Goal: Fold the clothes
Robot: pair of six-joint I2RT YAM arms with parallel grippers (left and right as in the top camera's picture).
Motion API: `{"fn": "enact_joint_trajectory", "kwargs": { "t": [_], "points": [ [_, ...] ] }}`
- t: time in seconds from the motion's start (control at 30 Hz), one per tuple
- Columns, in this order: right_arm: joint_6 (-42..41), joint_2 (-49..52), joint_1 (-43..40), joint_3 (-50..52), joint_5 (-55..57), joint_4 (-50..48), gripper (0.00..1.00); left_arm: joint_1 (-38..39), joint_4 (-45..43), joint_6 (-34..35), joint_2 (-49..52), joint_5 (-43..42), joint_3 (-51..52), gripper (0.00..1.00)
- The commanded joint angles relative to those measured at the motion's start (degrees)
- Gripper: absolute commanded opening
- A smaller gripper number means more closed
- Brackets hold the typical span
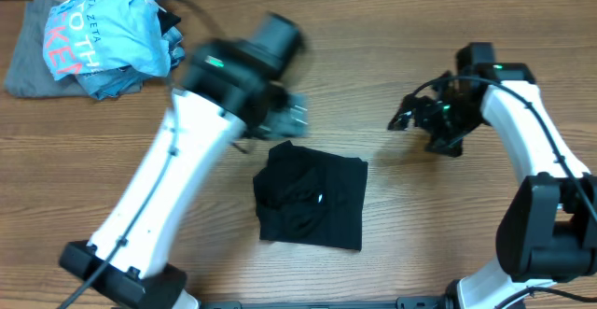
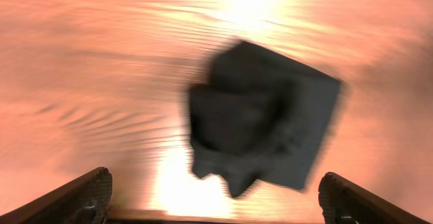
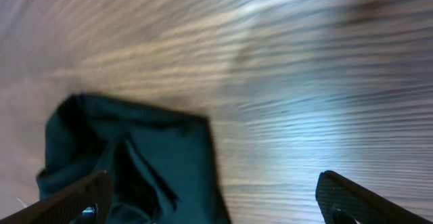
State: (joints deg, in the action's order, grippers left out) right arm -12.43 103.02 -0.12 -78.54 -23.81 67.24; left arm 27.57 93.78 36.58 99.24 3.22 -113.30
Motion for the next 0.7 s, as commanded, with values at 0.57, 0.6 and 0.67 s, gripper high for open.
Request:
{"fn": "enact_joint_trajectory", "kwargs": {
  "t": [0.57, 0.6, 0.67],
  "points": [
    [-15.6, -3.8, 34.0, -1.4, 3.2, -6.9, 1.0, -18.9, -3.7, -0.2, 0.1, 4.7, 22.3, 1.0],
    [-16.0, -3.6, 34.2, -1.4, 3.2, -6.9, 0.99, -18.9, -4.0, -0.2, 0.1, 4.7, 23.0, 1.0],
    [-16.2, -3.1, 34.6, -1.4, 2.7, -7.0, 0.99, -18.9, -4.5, -0.2, 0.1, 4.7, 24.3, 1.0]
  ]
}}
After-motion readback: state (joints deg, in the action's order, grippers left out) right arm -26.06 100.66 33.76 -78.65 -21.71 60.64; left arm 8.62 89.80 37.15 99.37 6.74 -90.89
